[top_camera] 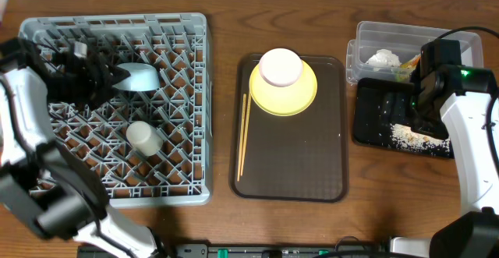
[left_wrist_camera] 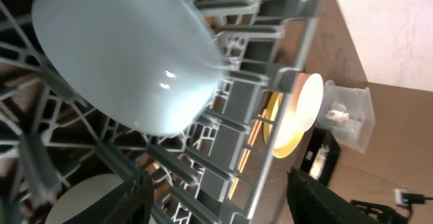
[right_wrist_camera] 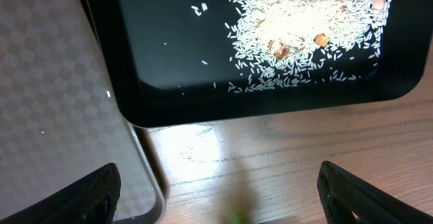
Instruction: Sort waste into correct bins and load items into the dishwasher
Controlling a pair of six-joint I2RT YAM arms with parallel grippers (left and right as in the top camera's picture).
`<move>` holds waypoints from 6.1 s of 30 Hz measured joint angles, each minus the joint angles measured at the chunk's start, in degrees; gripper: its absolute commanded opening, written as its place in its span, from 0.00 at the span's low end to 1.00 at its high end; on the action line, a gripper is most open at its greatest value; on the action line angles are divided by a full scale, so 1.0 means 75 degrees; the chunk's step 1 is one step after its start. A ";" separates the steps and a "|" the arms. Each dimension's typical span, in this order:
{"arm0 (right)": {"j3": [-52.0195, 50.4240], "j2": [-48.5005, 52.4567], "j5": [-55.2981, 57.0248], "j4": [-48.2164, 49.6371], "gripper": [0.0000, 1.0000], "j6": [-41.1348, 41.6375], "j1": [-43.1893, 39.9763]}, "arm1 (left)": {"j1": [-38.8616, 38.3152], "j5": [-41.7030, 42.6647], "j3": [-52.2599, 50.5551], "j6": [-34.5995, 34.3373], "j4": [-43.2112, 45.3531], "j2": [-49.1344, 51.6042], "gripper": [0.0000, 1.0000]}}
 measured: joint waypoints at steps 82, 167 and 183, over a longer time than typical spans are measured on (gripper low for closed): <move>0.0000 -0.0003 0.0087 -0.0213 0.96 0.0000 0.0000 | -0.7973 -0.4631 0.0000 -0.0498 0.4599 -0.0073 0.06; 0.0000 -0.0003 0.0087 -0.0437 0.94 0.0000 0.0000 | -0.0816 0.3040 0.0000 -0.1953 0.4328 0.0965 0.78; 0.0000 -0.0003 0.0087 -0.0530 0.95 0.0000 0.0000 | -0.2238 0.0478 0.0000 -0.2057 0.3984 0.0947 0.11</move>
